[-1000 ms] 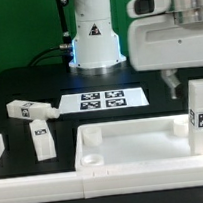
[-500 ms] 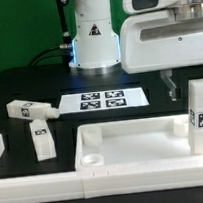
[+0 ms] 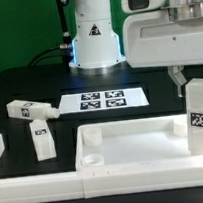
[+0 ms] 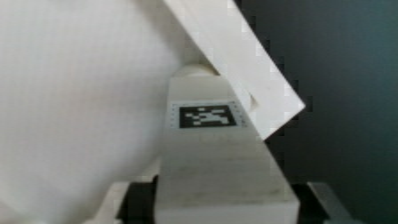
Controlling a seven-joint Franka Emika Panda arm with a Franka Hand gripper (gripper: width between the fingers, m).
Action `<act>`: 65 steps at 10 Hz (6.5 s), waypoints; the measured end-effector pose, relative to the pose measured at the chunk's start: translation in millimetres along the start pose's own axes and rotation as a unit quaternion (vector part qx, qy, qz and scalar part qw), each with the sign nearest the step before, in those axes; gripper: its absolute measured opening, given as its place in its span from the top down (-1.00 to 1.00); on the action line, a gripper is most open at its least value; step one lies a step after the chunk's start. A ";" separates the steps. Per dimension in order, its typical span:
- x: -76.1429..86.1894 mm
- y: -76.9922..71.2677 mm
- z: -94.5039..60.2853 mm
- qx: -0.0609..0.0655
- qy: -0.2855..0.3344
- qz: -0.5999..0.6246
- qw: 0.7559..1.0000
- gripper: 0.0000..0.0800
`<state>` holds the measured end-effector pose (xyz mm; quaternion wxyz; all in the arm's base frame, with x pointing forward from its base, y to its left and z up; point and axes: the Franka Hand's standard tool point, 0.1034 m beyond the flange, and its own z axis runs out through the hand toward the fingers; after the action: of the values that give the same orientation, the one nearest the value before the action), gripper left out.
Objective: Assemble desk
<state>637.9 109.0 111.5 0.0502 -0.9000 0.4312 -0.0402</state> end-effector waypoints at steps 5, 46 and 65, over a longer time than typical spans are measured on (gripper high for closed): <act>-0.7 0.7 -0.1 0.006 -0.005 0.206 0.978 0.29; -126.7 65.7 7.3 0.006 0.020 -0.568 0.823 -0.62; -200.3 131.0 84.5 -0.030 -0.045 -0.459 0.887 -0.07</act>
Offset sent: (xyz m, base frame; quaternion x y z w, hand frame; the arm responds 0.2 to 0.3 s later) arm 0.0000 0.0000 0.0000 0.0000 0.0000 0.1296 0.9916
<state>421.4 188.4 5.5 0.0182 -0.9993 -0.0323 -0.0055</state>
